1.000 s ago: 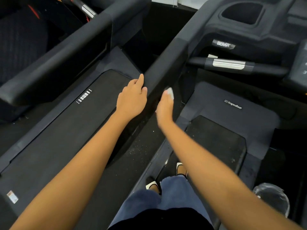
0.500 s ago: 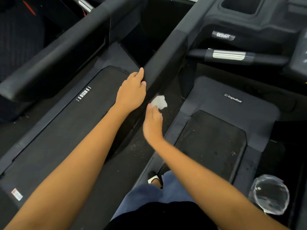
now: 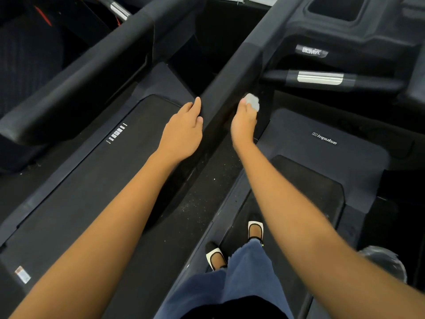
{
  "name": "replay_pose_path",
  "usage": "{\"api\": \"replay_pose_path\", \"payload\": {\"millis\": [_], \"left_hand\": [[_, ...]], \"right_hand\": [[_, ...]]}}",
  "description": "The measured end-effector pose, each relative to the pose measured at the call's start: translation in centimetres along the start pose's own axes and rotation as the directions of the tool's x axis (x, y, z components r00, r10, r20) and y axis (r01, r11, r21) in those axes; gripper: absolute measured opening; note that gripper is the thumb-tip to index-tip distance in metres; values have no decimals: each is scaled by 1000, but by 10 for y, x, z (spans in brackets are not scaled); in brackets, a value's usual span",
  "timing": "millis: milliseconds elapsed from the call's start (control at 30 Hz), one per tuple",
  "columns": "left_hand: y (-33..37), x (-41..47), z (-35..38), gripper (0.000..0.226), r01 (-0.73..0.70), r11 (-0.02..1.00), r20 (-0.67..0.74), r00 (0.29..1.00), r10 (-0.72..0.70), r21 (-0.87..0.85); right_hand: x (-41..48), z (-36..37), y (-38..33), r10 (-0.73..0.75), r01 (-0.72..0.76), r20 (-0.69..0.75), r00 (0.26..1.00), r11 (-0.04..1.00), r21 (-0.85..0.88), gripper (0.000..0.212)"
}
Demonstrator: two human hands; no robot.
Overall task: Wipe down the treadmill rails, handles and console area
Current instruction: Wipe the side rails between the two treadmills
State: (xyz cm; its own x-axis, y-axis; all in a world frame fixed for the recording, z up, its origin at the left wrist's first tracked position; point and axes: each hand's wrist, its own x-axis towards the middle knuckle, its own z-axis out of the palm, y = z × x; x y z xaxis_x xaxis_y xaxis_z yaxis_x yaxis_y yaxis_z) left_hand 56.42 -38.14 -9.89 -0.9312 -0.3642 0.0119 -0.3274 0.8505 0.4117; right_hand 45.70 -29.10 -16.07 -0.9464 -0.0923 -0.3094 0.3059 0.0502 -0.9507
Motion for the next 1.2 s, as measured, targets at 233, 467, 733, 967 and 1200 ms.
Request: {"api": "replay_pose_path", "payload": {"millis": [233, 467, 733, 967, 1200], "left_hand": [[0, -33, -4, 50, -67, 997, 8, 998, 67, 47], [-16, -61, -15, 15, 16, 989, -69, 997, -26, -144], [-9, -66, -16, 32, 63, 983, -62, 995, -74, -170], [-9, -67, -10, 44, 82, 972, -136, 984, -113, -219], [-12, -77, -16, 47, 107, 947, -140, 978, -155, -304]], "right_hand": [[-194, 24, 74, -201, 201, 180, 963, 980, 18, 34], [-145, 25, 80, -477, 528, 261, 839, 830, -182, 46], [-4, 10, -1, -323, 330, 82, 943, 872, -362, 22], [-184, 17, 86, -201, 315, 443, 874, 927, -201, 31], [-96, 6, 23, -218, 366, 378, 900, 848, -383, 46]]}}
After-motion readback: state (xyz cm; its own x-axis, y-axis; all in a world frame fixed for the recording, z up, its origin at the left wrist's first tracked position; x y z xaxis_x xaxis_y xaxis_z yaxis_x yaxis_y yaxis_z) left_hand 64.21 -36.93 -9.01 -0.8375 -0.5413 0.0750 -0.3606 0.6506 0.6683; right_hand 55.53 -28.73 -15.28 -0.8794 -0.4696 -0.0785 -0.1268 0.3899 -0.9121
